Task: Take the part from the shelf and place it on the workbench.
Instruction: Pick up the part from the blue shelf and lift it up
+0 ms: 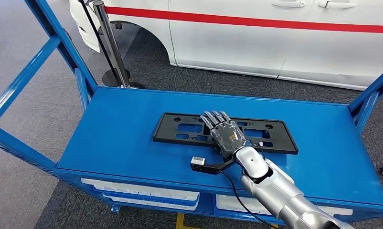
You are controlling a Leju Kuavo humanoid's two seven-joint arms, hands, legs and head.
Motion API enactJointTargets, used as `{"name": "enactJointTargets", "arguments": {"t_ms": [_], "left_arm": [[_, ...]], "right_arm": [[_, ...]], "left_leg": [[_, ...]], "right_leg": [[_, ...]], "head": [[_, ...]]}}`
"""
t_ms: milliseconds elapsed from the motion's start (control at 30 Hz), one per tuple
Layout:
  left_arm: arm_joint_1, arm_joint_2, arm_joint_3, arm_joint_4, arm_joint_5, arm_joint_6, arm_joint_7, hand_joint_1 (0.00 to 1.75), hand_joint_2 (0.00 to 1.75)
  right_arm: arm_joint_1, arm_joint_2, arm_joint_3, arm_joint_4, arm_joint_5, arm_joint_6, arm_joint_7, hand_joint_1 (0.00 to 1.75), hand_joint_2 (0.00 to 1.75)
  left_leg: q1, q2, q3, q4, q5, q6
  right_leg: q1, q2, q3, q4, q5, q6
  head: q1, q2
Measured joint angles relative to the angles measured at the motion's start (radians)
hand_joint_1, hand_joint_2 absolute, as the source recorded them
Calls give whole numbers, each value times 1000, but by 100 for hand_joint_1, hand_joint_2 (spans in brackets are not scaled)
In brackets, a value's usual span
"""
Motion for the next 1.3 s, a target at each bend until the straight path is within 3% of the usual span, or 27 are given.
{"name": "enactJointTargets", "arguments": {"t_ms": [133, 167, 267, 300, 1133, 1267, 1300], "left_arm": [[0, 0, -5, 0, 7, 2, 2, 0, 0], [0, 0, -6, 0, 9, 3, 3, 0, 0], [0, 0, -9, 0, 15, 5, 6, 0, 0], [0, 0, -9, 0, 17, 6, 7, 0, 0], [-4, -7, -24, 0, 51, 9, 14, 0, 0], [-4, -7, -29, 0, 54, 9, 14, 0, 175], [-5, -7, -31, 0, 55, 9, 15, 0, 175]], "right_arm": [[-3, 8, -15, 33, 40, 7, 27, 0, 175], [-5, 9, -19, 44, 50, 9, 31, 34, 175], [-12, 12, -28, 74, 63, 19, 35, 165, 175], [-13, 13, -29, 82, 64, 24, 33, 175, 175], [5, 18, -51, 85, 62, 70, -6, 175, 175], [5, 18, -51, 83, 58, 70, -10, 175, 175], [5, 18, -51, 83, 57, 70, -11, 175, 175]], "left_leg": [[0, 0, 2, 0, -1, -1], [0, 0, 3, 0, -1, -1], [0, 0, 5, 0, -1, -1], [0, 0, 6, 0, -1, -1], [0, 1, 10, 0, -2, 0], [0, 1, 10, 0, -3, 0], [0, 1, 10, 0, -3, 0]], "right_leg": [[0, 0, 4, 0, -1, 1], [0, 0, 5, 0, -1, 1], [0, 0, 8, -1, -1, 1], [0, 0, 8, -1, -1, 1], [0, 1, 11, -2, -1, 2], [0, 1, 11, -2, -1, 2], [0, 1, 11, -2, -1, 2]], "head": [[0, 0], [0, 0], [0, 0], [0, 0], [0, 0], [0, 0], [0, 0]]}}
